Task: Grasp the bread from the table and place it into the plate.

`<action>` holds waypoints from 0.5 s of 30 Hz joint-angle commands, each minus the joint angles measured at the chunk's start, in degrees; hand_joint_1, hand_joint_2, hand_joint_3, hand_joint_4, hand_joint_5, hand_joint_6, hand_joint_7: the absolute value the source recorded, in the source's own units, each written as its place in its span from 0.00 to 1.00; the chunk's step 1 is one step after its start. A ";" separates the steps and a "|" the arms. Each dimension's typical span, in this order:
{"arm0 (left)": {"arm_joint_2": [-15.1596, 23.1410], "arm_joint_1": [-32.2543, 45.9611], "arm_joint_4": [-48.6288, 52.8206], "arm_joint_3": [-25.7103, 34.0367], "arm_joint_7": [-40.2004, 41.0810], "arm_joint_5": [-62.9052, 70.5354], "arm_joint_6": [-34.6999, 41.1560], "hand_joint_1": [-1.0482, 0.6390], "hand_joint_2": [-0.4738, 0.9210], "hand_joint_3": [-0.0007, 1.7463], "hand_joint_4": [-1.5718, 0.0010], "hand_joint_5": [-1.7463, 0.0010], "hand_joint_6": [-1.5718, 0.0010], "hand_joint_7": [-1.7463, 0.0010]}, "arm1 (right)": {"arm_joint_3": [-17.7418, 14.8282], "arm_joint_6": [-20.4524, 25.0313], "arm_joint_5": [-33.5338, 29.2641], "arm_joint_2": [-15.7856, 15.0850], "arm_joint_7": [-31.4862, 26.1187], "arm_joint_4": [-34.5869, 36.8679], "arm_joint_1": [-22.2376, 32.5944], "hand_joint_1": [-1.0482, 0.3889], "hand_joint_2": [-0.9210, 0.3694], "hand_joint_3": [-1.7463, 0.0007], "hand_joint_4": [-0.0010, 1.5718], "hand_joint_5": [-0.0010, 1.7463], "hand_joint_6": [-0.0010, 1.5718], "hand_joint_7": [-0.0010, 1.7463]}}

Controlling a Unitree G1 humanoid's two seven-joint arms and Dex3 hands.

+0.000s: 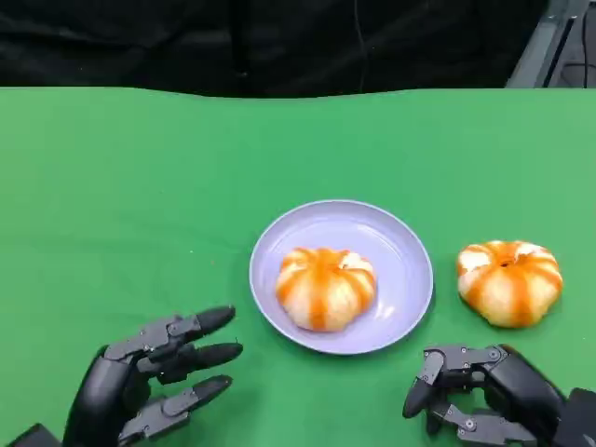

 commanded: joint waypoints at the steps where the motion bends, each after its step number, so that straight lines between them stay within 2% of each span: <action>1: 1.36 -0.52 -0.03 -0.41 0.30 0.25 -1.75 0.67 0.94 0.34 0.25 0.81 0.20 0.92 | -0.47 -0.14 0.80 -0.60 0.25 -0.22 0.49 0.71 0.00 0.73 0.46 0.87 0.52 0.60; 3: 1.35 -0.47 -0.14 -0.64 0.23 0.09 -1.53 0.67 0.91 0.40 0.29 0.67 0.17 0.92 | -0.48 -0.25 0.74 -0.61 0.23 -0.22 0.46 0.71 0.00 0.73 0.46 0.87 0.52 0.60; 4: 1.33 -0.42 -0.24 -0.76 0.12 -0.04 -1.32 0.66 0.89 0.44 0.36 0.49 0.21 0.79 | -0.48 -0.37 0.68 -0.62 0.21 -0.20 0.43 0.72 0.00 0.73 0.46 0.87 0.52 0.60; 5: 1.32 -0.39 -0.31 -0.84 0.05 -0.13 -1.17 0.66 0.87 0.47 0.42 0.35 0.32 0.57 | -0.48 -0.45 0.65 -0.62 0.19 -0.19 0.40 0.72 0.00 0.73 0.46 0.87 0.52 0.60; 7: 1.32 -0.18 -0.72 -1.05 -0.21 -0.45 -0.36 0.66 0.87 0.48 0.46 0.25 0.40 0.41 | -0.49 -0.18 0.48 -0.68 0.04 -0.32 0.42 0.72 0.00 0.73 0.46 0.87 0.52 0.60; 9: 1.30 0.00 -0.99 -1.21 -0.22 -0.55 0.00 0.65 0.88 0.47 0.48 0.19 0.43 0.35 | -0.49 -0.30 0.44 -0.67 -0.01 -0.28 0.39 0.72 0.00 0.73 0.46 0.87 0.52 0.60; 15: 1.24 0.66 -2.16 -1.86 -0.17 -0.81 0.86 0.62 0.84 0.51 0.50 0.11 0.45 0.29 | -0.46 -0.10 0.40 -0.57 -0.18 -0.55 0.46 0.72 0.00 0.73 0.46 0.86 0.52 0.60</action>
